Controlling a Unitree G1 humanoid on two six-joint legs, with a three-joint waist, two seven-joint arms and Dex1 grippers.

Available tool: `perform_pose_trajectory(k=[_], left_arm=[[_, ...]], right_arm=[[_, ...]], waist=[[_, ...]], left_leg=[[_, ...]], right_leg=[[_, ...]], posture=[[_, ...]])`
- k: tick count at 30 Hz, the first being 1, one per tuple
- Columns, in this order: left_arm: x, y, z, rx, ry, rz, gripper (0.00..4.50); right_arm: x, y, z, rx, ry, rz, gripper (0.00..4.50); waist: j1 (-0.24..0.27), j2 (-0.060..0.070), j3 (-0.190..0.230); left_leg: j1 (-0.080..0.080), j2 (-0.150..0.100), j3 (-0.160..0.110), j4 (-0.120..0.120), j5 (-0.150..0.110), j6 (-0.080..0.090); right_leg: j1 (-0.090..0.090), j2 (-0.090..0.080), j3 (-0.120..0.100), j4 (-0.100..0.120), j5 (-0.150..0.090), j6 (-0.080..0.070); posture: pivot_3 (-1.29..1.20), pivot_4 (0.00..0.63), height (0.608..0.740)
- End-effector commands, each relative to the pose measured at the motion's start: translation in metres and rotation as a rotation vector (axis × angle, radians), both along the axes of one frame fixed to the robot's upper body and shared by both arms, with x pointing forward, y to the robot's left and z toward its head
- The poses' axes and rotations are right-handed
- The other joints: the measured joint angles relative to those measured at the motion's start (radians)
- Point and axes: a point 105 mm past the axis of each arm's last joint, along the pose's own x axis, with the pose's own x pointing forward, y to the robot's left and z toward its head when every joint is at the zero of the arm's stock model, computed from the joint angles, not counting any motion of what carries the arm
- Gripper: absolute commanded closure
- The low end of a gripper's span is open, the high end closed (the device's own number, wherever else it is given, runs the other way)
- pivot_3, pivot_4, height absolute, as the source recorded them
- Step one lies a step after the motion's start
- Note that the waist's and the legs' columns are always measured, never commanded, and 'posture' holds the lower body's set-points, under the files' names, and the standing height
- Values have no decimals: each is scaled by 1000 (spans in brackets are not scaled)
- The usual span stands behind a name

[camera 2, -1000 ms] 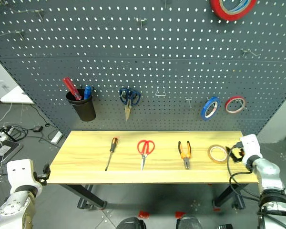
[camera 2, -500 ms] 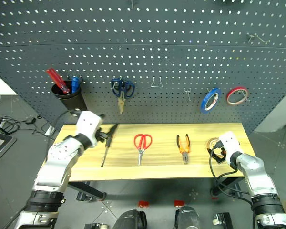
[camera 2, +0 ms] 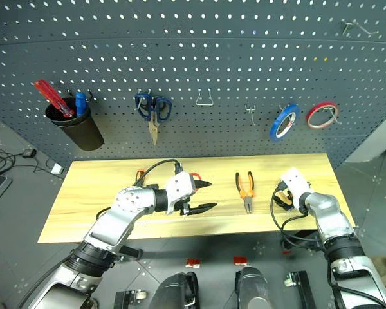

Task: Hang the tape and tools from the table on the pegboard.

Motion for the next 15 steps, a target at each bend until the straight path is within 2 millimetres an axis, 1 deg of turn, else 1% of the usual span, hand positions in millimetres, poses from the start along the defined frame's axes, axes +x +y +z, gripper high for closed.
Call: perform_pose_trajectory(k=[1, 5, 9, 10, 13, 15], left_arm=[[-5, -14, 8, -22, -33, -68, 1257], [-10, -23, 4, -13, -33, -112, 1257], [-13, -29, 4, -26, -31, -134, 1257], [-14, -29, 4, -28, -27, -138, 1217], [-15, -29, 2, -24, -23, -146, 1206], [-16, -29, 2, -25, -22, -144, 1206]], right_arm=[[10, -3, 0, -16, 19, -19, 0], [18, -6, -10, -58, 72, -21, 0], [17, -6, -23, -60, 165, -22, 0], [15, -7, -25, -58, 192, -20, 174], [13, -7, -29, -52, 244, -17, 880], [13, -8, -30, -82, 247, -3, 1621]], waist=[[-1, 0, 7], [-5, -1, 21], [-6, -3, 28], [-6, -4, 28], [-5, -5, 29], [-5, -6, 29]], left_leg=[[0, 0, 0, 0, 0, 0], [0, 0, 2, 0, 0, 0], [0, 1, 3, 0, 0, -1], [0, 1, 3, 0, 0, -1], [0, 1, 3, 1, 0, 0], [0, 1, 2, 1, 0, 0]], right_leg=[[0, 0, 0, 0, 0, 0], [-1, 0, 1, 1, 0, 0], [-3, 0, 2, 2, 0, 0], [-3, 0, 2, 2, 0, 0], [-2, -1, 2, 2, 0, 0], [-1, -1, 2, 2, 0, 0]], posture=[[-201, 265, 740], [-195, 276, 740], [-195, 283, 740], [-195, 283, 740], [-195, 282, 740], [-195, 282, 740]])
